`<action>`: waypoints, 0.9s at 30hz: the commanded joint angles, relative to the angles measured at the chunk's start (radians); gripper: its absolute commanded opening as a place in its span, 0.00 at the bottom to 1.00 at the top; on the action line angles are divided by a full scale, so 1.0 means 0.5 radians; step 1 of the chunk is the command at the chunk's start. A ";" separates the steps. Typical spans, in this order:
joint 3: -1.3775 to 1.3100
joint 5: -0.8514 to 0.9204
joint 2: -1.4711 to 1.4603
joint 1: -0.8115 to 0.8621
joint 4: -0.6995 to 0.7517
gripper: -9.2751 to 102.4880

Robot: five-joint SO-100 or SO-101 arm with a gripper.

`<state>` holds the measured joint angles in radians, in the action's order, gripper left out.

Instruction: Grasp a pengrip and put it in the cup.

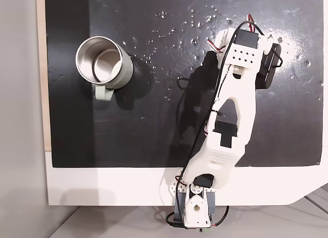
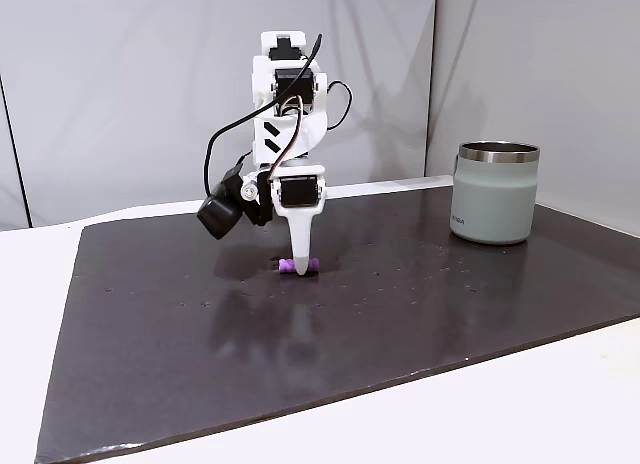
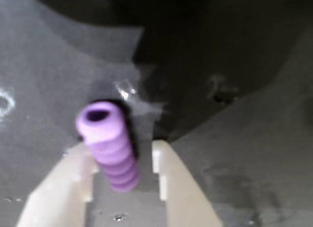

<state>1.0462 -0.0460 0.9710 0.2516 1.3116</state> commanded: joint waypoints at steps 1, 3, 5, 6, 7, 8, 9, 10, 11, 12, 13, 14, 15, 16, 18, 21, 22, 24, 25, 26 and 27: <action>-0.080 -0.009 0.009 0.028 0.012 0.10; -0.080 -0.006 0.040 0.037 0.031 0.09; -0.080 -0.018 0.117 0.043 0.058 0.09; -0.080 -0.025 0.166 0.046 0.080 0.09; -0.086 -0.034 0.227 0.046 0.107 0.09; -0.101 -0.043 0.288 0.046 0.144 0.09; -0.126 -0.052 0.347 0.037 0.190 0.09; -0.172 -0.061 0.402 0.025 0.249 0.09; -0.227 -0.071 0.451 0.006 0.316 0.09; -0.291 -0.080 0.497 -0.012 0.380 0.09; -0.365 -0.092 0.537 -0.034 0.445 0.09; -0.445 -0.107 0.577 -0.058 0.512 0.09; -0.537 -0.117 0.607 -0.089 0.580 0.09; -0.632 -0.126 0.632 -0.123 0.650 0.09; -0.831 -0.160 0.669 -0.202 0.773 0.09; -1.123 -0.199 0.678 -0.353 0.917 0.09; -1.206 -0.215 0.678 -0.408 0.951 0.09; -1.292 -0.239 0.706 -0.525 0.960 0.09; -1.325 -0.242 0.718 -0.589 0.960 0.09; -1.353 -0.249 0.724 -0.653 0.960 0.09; -1.378 -0.245 0.724 -0.730 0.960 0.08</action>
<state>0.4418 -0.1611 1.2640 -0.0322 1.7840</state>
